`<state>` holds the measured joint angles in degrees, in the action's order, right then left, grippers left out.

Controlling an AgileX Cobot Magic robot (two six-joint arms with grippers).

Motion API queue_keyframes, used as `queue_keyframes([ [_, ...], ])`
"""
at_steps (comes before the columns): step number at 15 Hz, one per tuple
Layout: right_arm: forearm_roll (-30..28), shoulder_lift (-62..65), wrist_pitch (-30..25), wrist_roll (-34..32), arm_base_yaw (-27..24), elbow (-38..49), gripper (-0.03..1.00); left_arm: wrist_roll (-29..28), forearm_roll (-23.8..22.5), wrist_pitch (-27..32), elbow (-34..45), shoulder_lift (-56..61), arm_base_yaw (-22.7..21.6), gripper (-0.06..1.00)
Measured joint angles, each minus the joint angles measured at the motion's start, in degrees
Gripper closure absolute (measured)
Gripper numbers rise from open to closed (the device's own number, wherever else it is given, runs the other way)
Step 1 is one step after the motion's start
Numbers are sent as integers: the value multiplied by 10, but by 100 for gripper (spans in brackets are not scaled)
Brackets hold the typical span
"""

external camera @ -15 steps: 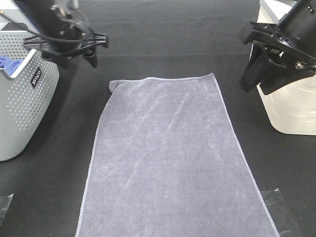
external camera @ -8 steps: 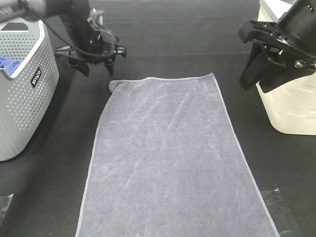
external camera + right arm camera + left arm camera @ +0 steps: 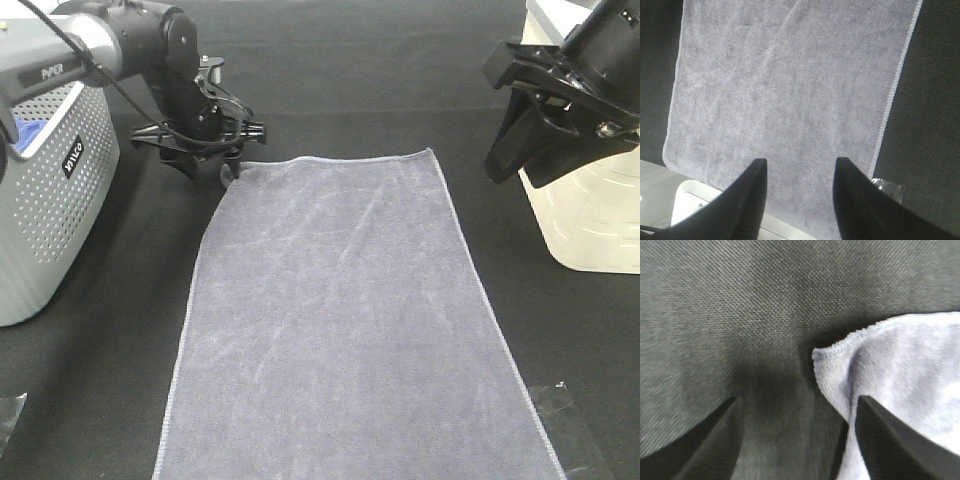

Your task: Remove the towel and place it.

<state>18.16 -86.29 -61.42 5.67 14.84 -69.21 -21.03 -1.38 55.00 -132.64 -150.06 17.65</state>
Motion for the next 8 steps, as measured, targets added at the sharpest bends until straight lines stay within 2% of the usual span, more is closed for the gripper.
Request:
queue_keyframes([
  [2, 0, 0, 0, 0, 0, 0, 55, 0, 22, -15, 0, -9, 0, 36],
  [5, 0, 0, 0, 0, 0, 0, 55, -1, 26, -25, -1, -17, 0, 37],
  [8, 0, 0, 0, 0, 0, 0, 55, -8, 11, -23, -3, -18, 0, 50],
])
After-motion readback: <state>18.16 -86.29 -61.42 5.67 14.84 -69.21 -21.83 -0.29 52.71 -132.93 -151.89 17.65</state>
